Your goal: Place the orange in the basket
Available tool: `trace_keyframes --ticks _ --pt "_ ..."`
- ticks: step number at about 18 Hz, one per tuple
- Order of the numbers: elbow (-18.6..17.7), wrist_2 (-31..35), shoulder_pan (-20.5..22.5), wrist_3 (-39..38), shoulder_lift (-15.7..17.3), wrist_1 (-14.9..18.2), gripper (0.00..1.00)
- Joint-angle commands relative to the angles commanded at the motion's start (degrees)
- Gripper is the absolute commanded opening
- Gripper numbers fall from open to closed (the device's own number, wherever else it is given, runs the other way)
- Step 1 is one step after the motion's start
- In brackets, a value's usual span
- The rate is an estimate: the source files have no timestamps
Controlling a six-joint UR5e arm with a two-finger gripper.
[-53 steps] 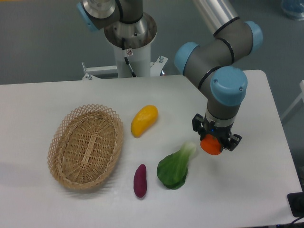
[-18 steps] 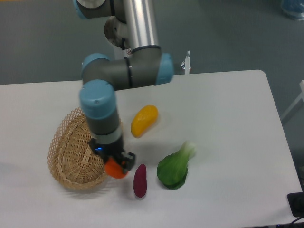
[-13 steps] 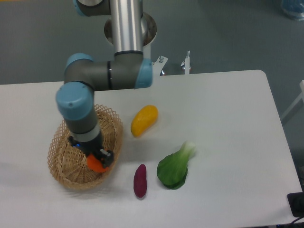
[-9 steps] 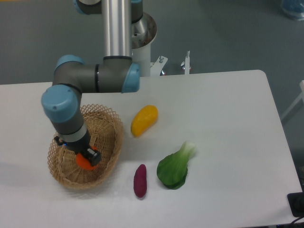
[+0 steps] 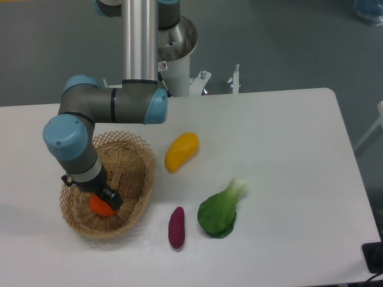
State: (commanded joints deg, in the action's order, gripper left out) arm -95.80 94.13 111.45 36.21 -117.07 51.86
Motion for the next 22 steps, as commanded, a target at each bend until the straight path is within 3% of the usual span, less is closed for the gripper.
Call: trace_keyframes --ticks 2,6,15,16,19,22 --pt "0.4 0.0 0.6 0.1 0.2 -4.5 1.0" --pt "2.9 -0.6 7.2 0.4 1.0 -4.8 1.0" --pt "2.5 -3.3 22.7 6.4 4.5 -4.6 1.0" --pt "2.7 -3.3 24.1 10.0 4.7 -3.8 1.0" --pt "3.9 -3.7 29.3 21.0 6.0 2.5 1.0" --pt "3.8 -4.2 32.7 26.3 6.1 2.9 1.0"
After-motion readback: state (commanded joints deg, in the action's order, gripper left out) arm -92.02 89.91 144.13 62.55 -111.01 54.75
